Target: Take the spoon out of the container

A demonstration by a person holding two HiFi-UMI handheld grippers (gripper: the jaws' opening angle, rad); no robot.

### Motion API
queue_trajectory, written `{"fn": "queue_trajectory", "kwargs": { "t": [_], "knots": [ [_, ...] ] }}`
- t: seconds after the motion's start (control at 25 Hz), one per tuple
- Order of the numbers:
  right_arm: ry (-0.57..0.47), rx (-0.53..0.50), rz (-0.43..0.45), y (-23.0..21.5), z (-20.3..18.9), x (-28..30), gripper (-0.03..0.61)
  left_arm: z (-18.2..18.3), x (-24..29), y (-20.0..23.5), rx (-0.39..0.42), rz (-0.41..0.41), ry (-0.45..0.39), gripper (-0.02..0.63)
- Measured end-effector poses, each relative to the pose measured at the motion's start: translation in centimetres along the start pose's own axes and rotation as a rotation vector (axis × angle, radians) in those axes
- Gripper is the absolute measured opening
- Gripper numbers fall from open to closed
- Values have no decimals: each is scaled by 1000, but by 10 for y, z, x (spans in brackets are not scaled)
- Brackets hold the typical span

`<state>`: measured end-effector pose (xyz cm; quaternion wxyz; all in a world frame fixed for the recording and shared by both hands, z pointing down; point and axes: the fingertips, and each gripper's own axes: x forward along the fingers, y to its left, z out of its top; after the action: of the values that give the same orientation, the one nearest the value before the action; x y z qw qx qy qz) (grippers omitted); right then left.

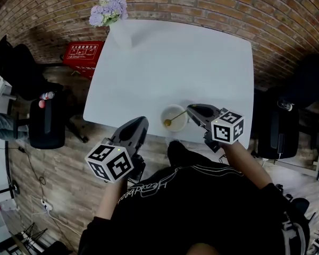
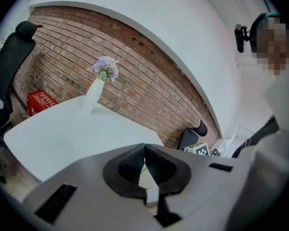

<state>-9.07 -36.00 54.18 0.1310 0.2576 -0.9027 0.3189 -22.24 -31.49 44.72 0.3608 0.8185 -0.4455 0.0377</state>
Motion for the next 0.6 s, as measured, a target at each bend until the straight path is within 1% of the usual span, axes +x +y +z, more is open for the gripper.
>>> {"fn": "queue_trajectory", "kwargs": {
  "t": [0.12,0.48,0.6],
  "knots": [
    [-5,20,3,1,0,0,3,-1,0,-1,-1,0,-1,5],
    [-27,12,-4,6,6,-5,0,-6,-3,-3,-5,-4,0,5],
    [-50,18,-7,8,11,-12,0,-7,-6,-7,-6,-5,-6,5]
  ]
}}
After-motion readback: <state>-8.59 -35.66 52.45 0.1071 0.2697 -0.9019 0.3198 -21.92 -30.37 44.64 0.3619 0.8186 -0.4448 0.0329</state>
